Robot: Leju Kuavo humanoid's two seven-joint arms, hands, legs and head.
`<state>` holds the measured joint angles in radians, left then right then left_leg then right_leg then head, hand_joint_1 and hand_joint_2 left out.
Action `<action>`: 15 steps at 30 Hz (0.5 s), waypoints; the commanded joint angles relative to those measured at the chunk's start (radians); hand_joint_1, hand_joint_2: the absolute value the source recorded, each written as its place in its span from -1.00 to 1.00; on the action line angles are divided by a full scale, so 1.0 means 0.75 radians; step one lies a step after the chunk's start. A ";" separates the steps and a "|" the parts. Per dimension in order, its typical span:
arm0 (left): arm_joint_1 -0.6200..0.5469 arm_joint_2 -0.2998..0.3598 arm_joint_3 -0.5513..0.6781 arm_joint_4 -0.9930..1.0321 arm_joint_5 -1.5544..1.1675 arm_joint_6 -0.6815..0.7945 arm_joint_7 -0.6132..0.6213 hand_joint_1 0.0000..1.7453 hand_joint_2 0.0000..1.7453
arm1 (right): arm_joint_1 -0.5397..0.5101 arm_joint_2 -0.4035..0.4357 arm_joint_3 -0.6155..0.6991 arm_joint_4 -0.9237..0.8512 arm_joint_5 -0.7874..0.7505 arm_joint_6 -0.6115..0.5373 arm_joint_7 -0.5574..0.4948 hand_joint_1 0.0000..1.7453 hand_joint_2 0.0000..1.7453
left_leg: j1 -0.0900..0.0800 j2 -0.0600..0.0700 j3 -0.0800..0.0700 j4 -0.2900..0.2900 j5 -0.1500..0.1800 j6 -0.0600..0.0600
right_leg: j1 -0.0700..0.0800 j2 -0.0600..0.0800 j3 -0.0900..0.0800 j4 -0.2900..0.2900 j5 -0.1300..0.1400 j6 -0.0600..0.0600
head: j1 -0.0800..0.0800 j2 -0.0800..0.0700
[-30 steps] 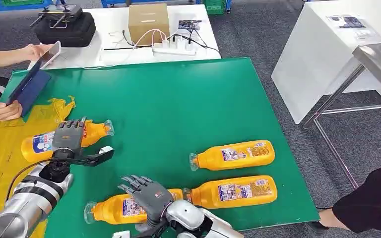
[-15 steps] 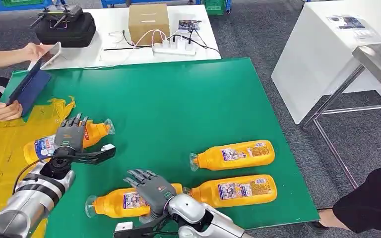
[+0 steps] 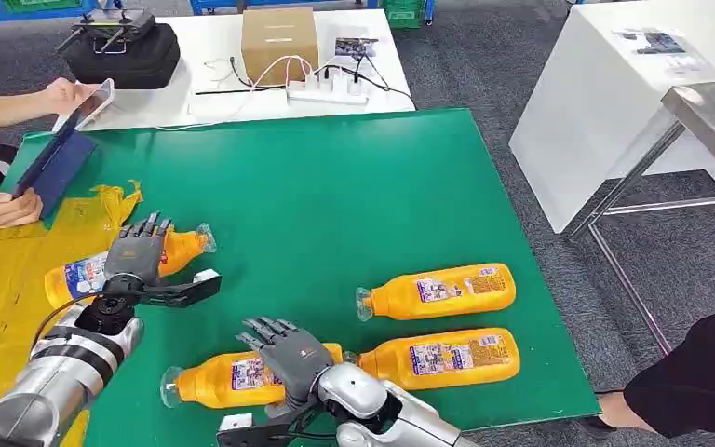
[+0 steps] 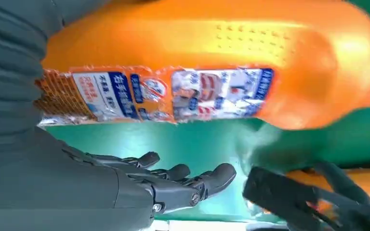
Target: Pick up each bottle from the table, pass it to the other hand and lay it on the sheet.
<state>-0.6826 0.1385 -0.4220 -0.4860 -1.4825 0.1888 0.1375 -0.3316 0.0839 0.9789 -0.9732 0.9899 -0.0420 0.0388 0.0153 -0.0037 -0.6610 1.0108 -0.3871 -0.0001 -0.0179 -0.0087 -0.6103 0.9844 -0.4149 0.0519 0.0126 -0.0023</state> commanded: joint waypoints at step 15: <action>0.212 -0.044 0.034 -0.756 0.508 0.005 -0.246 -1.00 -1.00 | -0.018 -0.014 -0.231 0.285 0.170 0.013 0.179 -0.40 1.00 | 0.000 -0.001 0.004 0.000 0.000 0.001 | 0.000 -0.001 0.005 -0.002 -0.001 -0.001 | 0.000 0.000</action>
<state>-0.5546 0.1076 -0.3853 -0.8623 -1.1394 0.2087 -0.0477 -0.3359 0.0702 0.8827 -0.9002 1.1116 -0.0366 0.1618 0.0152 -0.0036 -0.6599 1.0110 -0.3872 -0.0001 -0.0180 -0.0086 -0.6093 0.9838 -0.4151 0.0520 0.0126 -0.0023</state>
